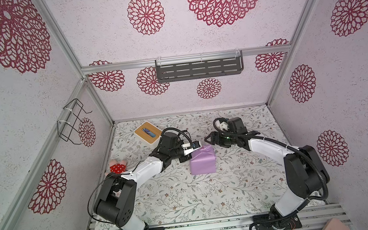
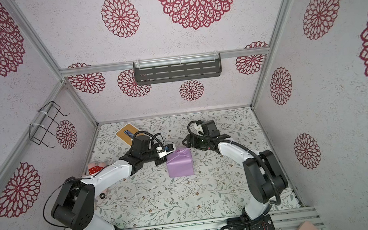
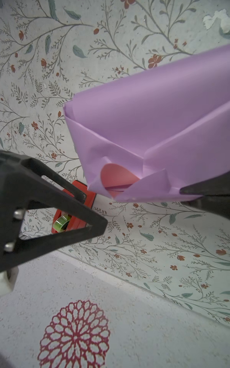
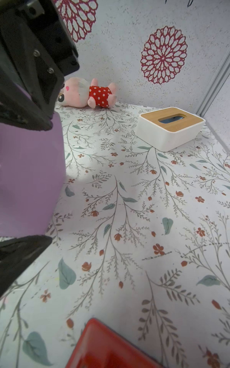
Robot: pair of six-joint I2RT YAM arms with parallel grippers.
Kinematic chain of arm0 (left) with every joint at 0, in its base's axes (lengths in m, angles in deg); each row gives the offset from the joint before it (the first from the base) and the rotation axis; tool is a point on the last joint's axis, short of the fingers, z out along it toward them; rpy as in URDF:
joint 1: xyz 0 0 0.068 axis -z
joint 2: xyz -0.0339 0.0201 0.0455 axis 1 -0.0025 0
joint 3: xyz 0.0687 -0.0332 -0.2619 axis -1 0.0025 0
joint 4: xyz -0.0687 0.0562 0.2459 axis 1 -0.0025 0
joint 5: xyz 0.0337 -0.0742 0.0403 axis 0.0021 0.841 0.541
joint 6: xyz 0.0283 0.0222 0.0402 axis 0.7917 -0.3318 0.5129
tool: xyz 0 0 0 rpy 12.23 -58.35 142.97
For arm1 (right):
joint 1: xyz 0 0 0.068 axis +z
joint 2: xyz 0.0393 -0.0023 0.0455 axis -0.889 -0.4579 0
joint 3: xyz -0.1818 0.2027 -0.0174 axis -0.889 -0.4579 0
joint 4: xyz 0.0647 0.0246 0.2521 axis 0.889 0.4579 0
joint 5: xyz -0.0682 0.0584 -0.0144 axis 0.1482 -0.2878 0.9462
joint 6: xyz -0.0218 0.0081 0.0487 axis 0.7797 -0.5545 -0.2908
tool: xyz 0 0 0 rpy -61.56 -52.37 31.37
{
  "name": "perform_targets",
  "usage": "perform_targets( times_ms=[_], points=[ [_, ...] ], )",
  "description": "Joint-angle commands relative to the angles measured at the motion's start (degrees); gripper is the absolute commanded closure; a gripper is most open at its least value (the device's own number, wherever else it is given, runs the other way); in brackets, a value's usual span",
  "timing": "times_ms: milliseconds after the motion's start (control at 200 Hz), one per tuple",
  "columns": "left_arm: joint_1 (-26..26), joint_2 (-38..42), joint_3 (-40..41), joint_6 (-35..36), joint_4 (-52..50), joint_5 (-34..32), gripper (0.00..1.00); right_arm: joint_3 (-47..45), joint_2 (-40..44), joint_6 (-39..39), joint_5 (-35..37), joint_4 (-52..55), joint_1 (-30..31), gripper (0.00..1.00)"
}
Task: Wrap a gift box in wrapping paper
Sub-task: Fold the wrapping paper for the gift box.
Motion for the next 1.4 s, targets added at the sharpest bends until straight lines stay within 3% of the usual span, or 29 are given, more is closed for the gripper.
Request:
perform_targets(
  times_ms=[0,430,931,1056,1191,1311,1346,1396],
  points=[
    [0.88,1.34,0.88,2.09,-0.41,-0.96,1.0,3.16,-0.84,2.31,-1.02,3.36,1.6,0.18],
    [3.38,2.13,0.57,2.82,-4.44,-5.27,0.99,-7.47,6.12,0.54,2.46,1.03,3.82,0.18],
    [4.1,7.93,3.58,2.02,-5.52,-5.81,0.62,-14.56,10.1,0.3,7.11,-5.14,6.24,0.18],
    [3.89,11.73,4.39,-1.24,-6.38,-4.47,0.56,-17.0,12.08,1.58,9.71,-7.65,7.22,0.17],
    [3.32,16.13,7.05,-15.61,-2.24,-3.17,0.47,-20.64,14.1,2.77,11.76,-11.93,8.32,0.17],
    [3.23,17.61,10.7,-42.56,7.49,-9.7,0.23,-23.89,15.51,3.13,12.59,-16.59,9.25,0.17],
    [3.23,17.6,10.39,-50.89,6.95,-11.66,0.13,-24.77,16.03,3.4,12.74,-17.82,9.5,0.17],
    [3.28,17.06,9.04,-61.67,4.53,-13.84,0.09,-25.96,16.66,3.77,13.29,-19.42,9.96,0.17]
  ],
)
